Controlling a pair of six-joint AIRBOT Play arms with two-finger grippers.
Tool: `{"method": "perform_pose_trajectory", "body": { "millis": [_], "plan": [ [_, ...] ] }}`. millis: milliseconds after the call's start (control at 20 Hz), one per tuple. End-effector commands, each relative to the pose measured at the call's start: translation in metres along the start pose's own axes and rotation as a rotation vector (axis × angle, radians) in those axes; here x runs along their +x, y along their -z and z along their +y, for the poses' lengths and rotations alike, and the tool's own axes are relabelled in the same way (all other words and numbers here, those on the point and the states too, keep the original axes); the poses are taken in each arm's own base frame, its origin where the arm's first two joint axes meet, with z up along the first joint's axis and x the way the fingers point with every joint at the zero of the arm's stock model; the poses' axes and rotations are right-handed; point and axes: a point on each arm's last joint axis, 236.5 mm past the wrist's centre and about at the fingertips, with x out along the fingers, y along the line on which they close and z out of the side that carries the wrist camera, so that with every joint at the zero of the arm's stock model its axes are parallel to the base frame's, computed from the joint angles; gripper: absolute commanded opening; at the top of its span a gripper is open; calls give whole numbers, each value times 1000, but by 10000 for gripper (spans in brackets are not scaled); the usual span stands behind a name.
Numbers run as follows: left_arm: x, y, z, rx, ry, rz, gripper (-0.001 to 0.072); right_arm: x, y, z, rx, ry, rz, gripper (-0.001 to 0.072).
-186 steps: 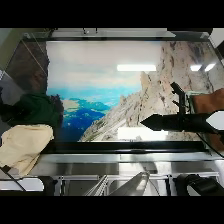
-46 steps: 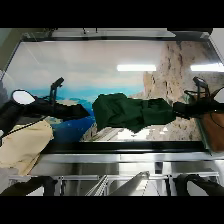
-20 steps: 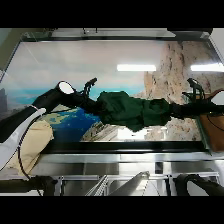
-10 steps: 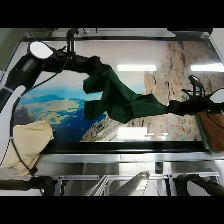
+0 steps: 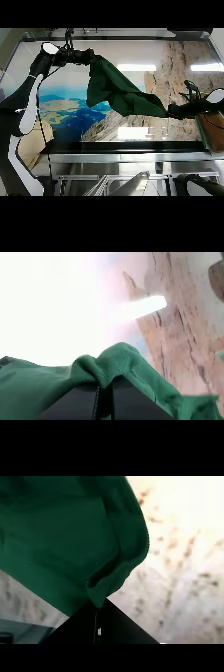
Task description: Fold the shirts.
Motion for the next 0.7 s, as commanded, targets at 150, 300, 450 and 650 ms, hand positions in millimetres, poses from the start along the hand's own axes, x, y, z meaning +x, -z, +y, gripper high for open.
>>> {"method": "perform_pose_trajectory", "body": {
  "millis": [150, 300, 450, 650],
  "plan": [
    [-3, -13, -6, -51, 94, -50, 250, 0, -3, 2, 28, -5, -12, 18],
    [4, 2, -24, -39, 128, 2, 719, -2, -13, 28, 5, -115, -52, 18],
    [-12, 21, -41, -22, 187, 108, 718, -2, -13, 31, -5, -130, -56, 18],
    [-70, 73, -36, -20, 151, 402, 717, -2, -13, 31, -21, -128, -57, 18]
  ]
}}
